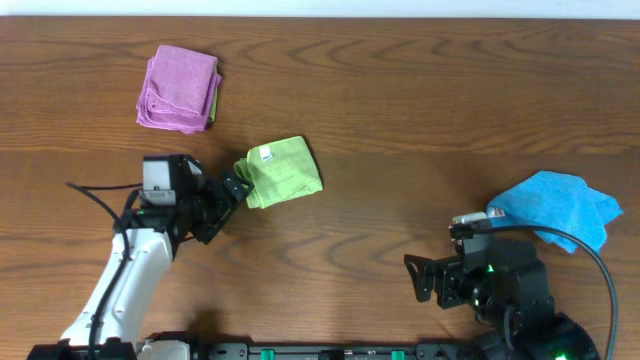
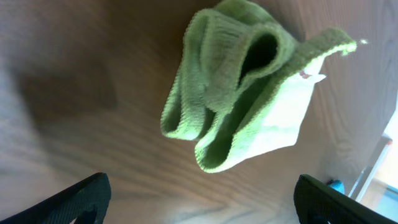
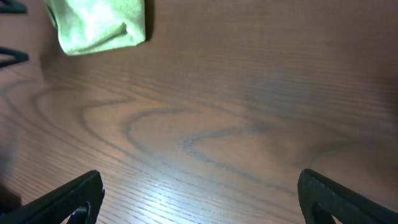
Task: Fold the cloth
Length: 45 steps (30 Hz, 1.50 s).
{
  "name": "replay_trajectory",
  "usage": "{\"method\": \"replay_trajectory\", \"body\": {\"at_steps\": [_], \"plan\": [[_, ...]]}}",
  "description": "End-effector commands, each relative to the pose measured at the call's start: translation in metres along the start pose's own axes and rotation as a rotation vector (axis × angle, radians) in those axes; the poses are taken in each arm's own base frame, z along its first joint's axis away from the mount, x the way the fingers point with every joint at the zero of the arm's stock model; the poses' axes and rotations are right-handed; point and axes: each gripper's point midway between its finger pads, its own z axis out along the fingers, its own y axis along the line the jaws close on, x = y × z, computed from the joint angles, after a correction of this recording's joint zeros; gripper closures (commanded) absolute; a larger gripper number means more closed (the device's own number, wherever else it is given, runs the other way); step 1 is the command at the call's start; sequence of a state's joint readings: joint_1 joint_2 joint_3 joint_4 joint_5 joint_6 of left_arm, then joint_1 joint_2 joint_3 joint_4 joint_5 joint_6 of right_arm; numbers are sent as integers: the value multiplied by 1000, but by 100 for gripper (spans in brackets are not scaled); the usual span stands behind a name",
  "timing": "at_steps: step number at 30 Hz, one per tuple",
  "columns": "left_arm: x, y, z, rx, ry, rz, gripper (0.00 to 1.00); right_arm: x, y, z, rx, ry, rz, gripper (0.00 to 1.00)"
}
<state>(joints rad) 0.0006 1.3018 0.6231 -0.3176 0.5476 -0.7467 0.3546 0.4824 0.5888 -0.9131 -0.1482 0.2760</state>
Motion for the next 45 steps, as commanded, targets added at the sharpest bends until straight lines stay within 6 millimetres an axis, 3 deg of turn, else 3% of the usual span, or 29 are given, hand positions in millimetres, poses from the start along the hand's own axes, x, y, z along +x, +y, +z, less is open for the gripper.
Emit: {"method": "replay_trajectory", "body": {"at_steps": [1, 11, 14, 16, 21, 23, 27, 30, 33, 37, 40, 42, 45], "plan": [[9, 4, 11, -6, 11, -41, 5, 0, -2, 0, 6, -5, 61, 1], [0, 1, 54, 9, 9, -77, 5, 0, -2, 0, 5, -5, 61, 1], [-6, 0, 65, 24, -4, -65, 0, 0, -2, 0, 6, -5, 61, 1], [-8, 0, 74, 28, -7, -70, 12, 0, -2, 0, 6, -5, 61, 1], [-10, -3, 94, 59, -7, -67, 63, 0, -2, 0, 6, -5, 61, 1], [-15, -16, 94, 117, -17, -40, 94, 0, -2, 0, 5, -5, 61, 1], [-39, -77, 73, 340, -87, 59, 94, 0, -2, 0, 6, -5, 61, 1], [-74, -128, 38, 427, -199, 106, 94, 0, -2, 0, 5, -5, 61, 1], [-119, -162, -3, 370, -347, 133, 94, 0, -2, 0, 6, -5, 61, 1], [-168, -183, -52, 208, -549, 178, 94, 0, -2, 0, 6, -5, 61, 1], [-190, -193, -81, 135, -676, 218, 94, 0, -2, 0, 6, -5, 61, 1], [-202, -193, -91, 120, -727, 211, 94, 0, -2, 0, 6, -5, 61, 1], [-225, -177, -87, 77, -754, 195, 94, 0, -2, 0, 5, -5, 61, 1]]}}
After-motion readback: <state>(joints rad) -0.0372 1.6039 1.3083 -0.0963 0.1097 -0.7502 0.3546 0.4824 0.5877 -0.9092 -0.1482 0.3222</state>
